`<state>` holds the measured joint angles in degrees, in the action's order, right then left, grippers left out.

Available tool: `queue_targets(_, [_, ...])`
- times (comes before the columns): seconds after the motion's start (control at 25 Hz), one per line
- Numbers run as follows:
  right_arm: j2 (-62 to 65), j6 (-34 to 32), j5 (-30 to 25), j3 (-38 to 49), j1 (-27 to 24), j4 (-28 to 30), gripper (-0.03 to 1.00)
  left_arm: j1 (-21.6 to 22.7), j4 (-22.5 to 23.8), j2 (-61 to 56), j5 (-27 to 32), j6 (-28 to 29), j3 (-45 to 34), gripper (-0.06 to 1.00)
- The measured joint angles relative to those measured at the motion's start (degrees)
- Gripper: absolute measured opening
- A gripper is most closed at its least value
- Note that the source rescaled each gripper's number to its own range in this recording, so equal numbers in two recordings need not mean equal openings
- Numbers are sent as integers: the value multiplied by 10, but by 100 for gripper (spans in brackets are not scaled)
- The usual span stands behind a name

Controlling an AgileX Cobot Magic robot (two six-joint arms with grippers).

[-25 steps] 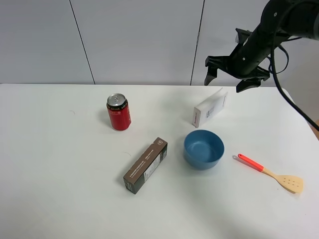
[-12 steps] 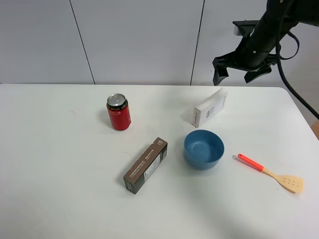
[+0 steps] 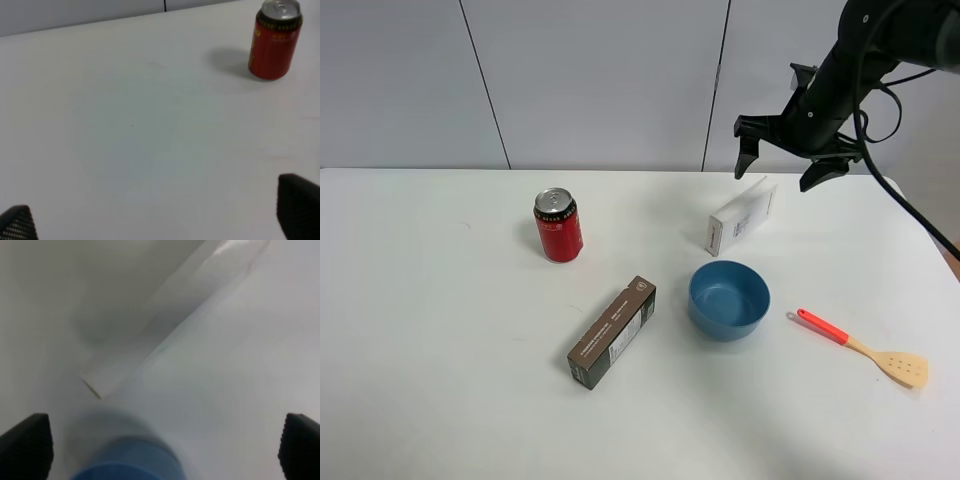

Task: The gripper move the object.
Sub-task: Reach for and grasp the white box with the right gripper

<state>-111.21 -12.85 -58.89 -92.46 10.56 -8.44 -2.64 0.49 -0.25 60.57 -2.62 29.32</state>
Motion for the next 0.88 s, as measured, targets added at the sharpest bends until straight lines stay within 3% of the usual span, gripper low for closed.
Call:
queue_targets(0.44, [-51,-111,47,-17,0,-14,87,0,1,0,0,0,0,100])
queue_targets(0.88, [-131,-118,-10,-116,0,-7,87,0,3,0,0,0,0,100])
